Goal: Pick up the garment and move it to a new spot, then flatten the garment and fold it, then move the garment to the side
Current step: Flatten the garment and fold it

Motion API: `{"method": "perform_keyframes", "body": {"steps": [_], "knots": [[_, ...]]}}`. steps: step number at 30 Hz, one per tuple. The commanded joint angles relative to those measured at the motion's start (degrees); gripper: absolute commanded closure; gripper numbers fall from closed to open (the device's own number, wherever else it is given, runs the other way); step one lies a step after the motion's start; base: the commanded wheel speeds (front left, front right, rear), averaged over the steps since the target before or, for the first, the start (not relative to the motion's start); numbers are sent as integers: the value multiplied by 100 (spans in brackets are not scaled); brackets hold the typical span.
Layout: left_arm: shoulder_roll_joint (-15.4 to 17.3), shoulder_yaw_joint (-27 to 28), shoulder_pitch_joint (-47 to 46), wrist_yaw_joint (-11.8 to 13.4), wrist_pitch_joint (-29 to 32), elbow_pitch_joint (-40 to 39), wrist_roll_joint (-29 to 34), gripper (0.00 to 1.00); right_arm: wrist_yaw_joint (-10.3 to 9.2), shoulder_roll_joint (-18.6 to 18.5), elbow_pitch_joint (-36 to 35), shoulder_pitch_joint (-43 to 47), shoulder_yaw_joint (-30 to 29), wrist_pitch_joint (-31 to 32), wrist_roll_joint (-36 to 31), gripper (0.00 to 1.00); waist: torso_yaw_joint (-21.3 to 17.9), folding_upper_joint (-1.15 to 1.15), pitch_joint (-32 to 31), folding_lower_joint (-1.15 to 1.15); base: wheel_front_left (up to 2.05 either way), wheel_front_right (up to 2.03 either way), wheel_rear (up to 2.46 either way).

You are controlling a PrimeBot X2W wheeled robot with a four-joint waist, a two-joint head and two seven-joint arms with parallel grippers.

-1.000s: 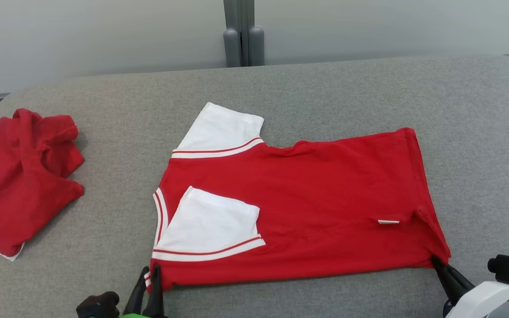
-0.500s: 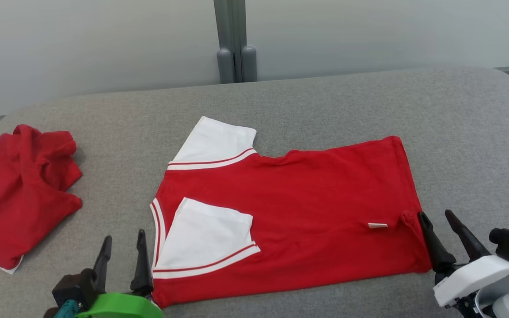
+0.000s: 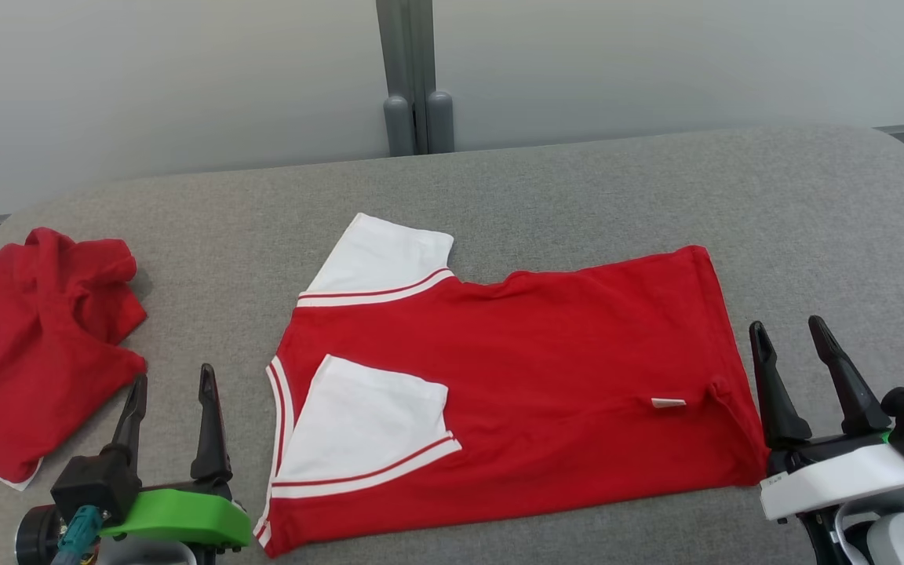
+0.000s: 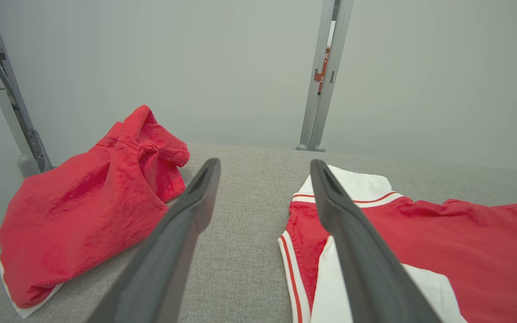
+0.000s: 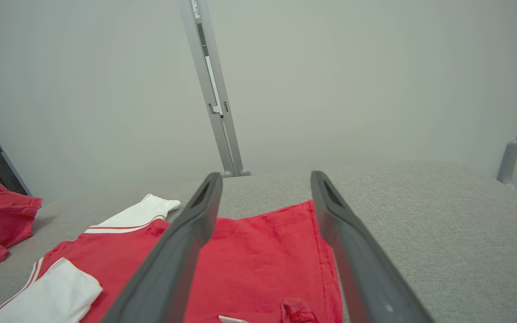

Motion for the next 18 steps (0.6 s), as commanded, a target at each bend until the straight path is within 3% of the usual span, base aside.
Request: {"method": "perform_keyframes", "body": {"steps": [1,18], "knots": [[15,45,-26,-43,-18,-43,66,0,-7,47,-71,133,-57,-17,-88,0,5,0,1,0,0,0,0],[-23,170,243,-370,-19,-98,322,0,-7,201,-96,427,-185,-18,-425,0,97,0,-21,0,0,0,0]]}}
